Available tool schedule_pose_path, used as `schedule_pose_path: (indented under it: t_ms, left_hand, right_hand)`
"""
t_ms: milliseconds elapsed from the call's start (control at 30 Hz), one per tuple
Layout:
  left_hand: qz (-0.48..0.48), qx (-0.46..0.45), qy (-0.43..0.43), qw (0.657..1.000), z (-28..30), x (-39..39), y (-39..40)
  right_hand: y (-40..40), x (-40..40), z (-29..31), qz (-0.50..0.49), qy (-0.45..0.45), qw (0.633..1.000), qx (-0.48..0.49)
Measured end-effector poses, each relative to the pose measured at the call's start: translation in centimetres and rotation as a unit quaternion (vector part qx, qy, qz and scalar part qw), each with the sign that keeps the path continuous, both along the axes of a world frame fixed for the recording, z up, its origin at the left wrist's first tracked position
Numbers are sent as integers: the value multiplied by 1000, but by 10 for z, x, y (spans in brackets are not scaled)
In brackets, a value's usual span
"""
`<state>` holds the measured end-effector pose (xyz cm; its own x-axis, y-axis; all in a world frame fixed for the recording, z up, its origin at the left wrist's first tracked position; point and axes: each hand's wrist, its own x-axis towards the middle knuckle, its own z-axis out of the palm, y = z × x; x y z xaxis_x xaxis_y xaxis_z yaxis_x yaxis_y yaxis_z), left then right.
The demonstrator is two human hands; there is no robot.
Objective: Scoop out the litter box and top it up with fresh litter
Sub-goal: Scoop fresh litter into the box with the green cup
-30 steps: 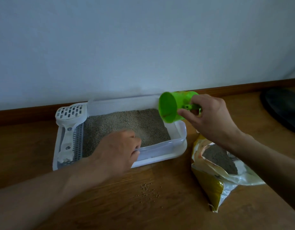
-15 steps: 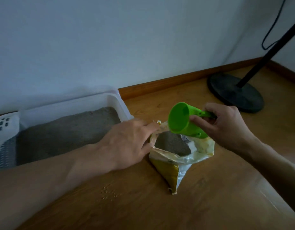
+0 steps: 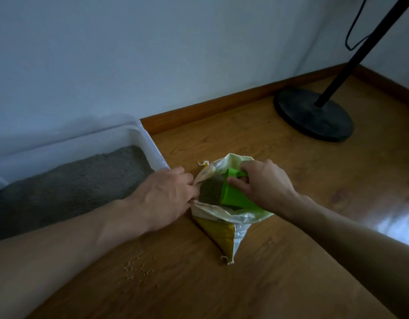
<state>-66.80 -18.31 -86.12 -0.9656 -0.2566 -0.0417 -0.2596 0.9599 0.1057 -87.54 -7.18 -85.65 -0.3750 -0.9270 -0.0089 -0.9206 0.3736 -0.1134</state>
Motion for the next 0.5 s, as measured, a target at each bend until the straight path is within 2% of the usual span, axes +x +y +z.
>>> schedule_pose_path:
  t_ms: [100,300,433,500]
  left_hand:
    - [11,14,16,1000,-3,-3,-1]
    - [18,25,41,999,-8,3,-2]
    - [30,45,54,997,-12,9,-7]
    - [32,50,65,996,-15,11,-8]
  right_hand:
    - [-18,8,-20,-1,63,997,38]
    - [-37,16,-61,25,81,994,66]
    - [-36,16,-64,36,57,997,36]
    - [-28,14,-66,40,13,999,22]
